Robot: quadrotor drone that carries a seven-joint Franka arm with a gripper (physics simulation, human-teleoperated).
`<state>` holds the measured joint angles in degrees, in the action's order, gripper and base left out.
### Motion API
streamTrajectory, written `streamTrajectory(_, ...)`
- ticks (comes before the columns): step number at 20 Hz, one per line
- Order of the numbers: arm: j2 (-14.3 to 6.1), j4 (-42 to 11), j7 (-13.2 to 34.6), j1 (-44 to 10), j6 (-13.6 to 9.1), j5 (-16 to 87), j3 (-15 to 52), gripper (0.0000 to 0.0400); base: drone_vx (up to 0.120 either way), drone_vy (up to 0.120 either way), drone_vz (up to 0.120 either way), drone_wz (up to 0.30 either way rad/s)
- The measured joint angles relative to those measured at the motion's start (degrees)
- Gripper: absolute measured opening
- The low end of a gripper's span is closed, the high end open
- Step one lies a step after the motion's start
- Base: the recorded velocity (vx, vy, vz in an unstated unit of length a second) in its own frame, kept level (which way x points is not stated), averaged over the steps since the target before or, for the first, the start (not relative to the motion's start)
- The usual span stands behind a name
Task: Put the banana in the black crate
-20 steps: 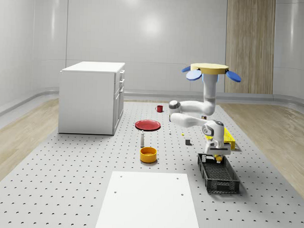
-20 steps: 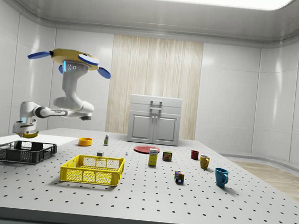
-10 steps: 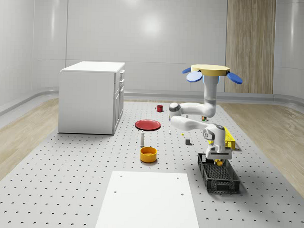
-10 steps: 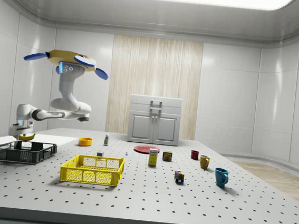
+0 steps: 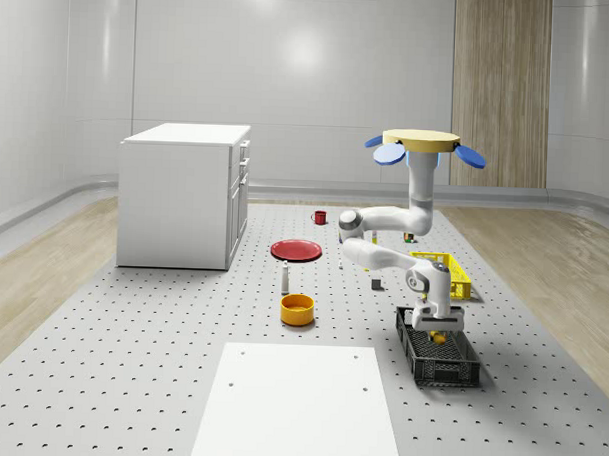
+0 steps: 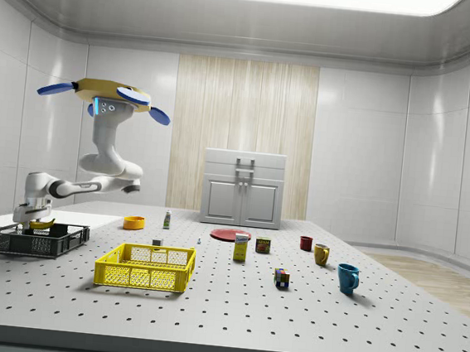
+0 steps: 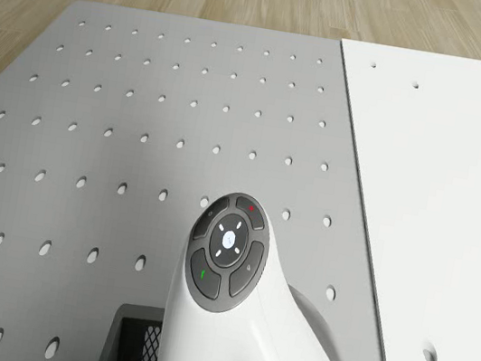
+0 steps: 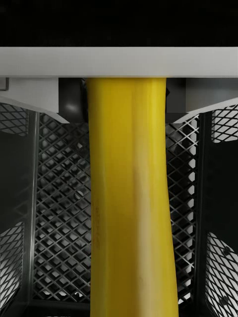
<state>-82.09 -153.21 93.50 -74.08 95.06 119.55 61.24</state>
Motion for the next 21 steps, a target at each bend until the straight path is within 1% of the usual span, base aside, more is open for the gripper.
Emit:
streamTrajectory(3, 0.62, 0.87, -0.23, -0.16, 0.47, 1.58, -1.53, 0.0193, 0.000, 0.000, 0.000, 0.000)
streamTrajectory(4, 0.81, 1.09, -0.11, -0.17, 0.58, 1.91, -1.89, 0.0237, 0.000, 0.000, 0.000, 0.000)
streamTrajectory(6, 1.11, 1.42, 0.37, -0.18, 0.75, 2.39, -2.43, 0.0301, 0.000, 0.000, 0.000, 0.000)
streamTrajectory(8, 1.30, 1.47, 0.70, -0.10, 0.68, 2.50, -2.55, 0.0340, 0.000, 0.000, 0.000, 0.000)
streamTrajectory(10, 1.35, 1.12, 0.96, 0.13, 0.28, 2.06, -2.06, 0.0364, 0.000, 0.000, 0.000, 0.000)
streamTrajectory(14, 1.28, 0.03, 1.31, 0.67, -0.84, 0.52, -0.37, 0.0387, 0.000, 0.000, 0.000, 0.000)
streamTrajectory(21, 1.23, -0.76, 1.56, 1.03, -1.70, -0.74, 1.00, 0.0397, 0.000, 0.000, 0.000, 0.000)
